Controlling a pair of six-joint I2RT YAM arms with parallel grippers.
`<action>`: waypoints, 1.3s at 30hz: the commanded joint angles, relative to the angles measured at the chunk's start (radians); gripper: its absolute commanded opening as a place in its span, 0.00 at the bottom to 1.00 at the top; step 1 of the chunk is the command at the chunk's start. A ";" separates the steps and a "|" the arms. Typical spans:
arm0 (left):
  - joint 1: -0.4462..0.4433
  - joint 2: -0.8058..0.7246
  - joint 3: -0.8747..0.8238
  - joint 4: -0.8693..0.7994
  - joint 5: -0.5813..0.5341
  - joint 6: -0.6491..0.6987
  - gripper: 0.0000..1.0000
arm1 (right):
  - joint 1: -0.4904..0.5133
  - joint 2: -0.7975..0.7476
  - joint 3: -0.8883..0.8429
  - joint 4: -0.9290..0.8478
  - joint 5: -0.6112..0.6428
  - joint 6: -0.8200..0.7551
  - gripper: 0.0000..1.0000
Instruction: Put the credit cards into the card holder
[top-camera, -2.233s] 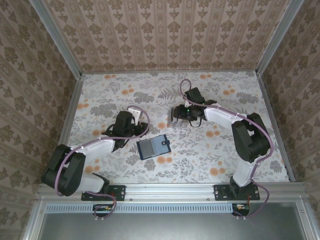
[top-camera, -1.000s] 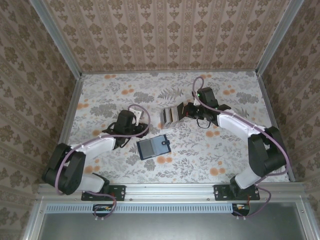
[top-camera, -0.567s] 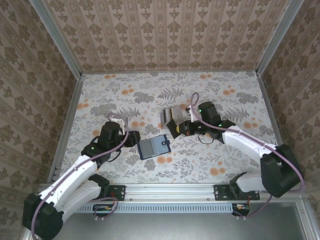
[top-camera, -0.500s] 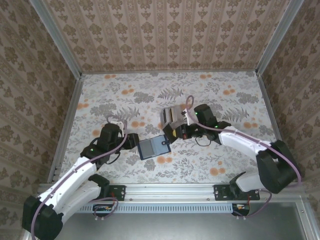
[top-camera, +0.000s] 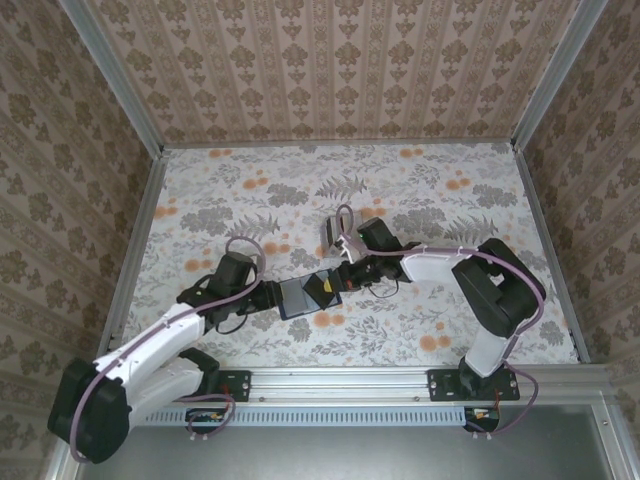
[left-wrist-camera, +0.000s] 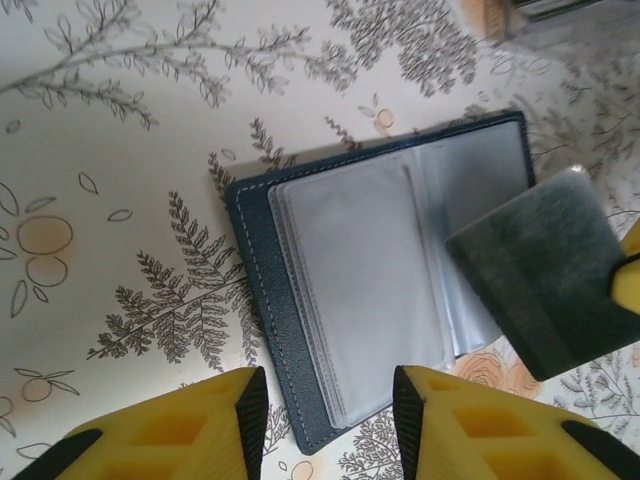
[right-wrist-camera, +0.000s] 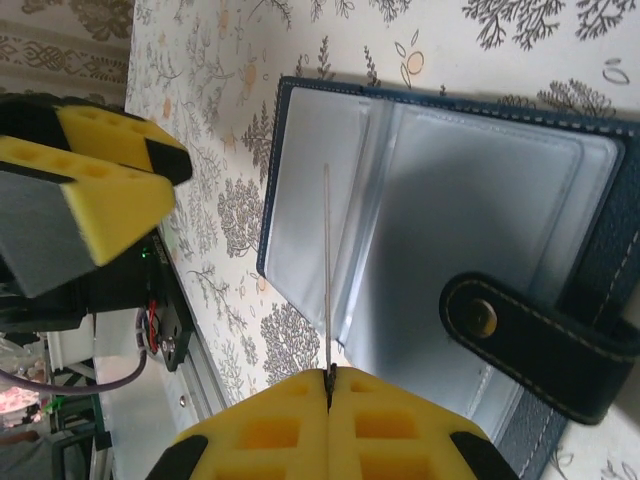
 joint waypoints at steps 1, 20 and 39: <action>-0.012 0.051 0.021 0.032 0.011 -0.009 0.37 | -0.005 0.041 0.030 0.032 -0.049 0.022 0.00; -0.028 0.264 0.065 0.091 -0.032 -0.037 0.29 | -0.027 0.064 -0.018 0.140 0.037 0.150 0.00; -0.048 0.307 0.052 0.088 -0.062 -0.079 0.24 | 0.008 0.061 -0.053 0.172 0.071 0.273 0.00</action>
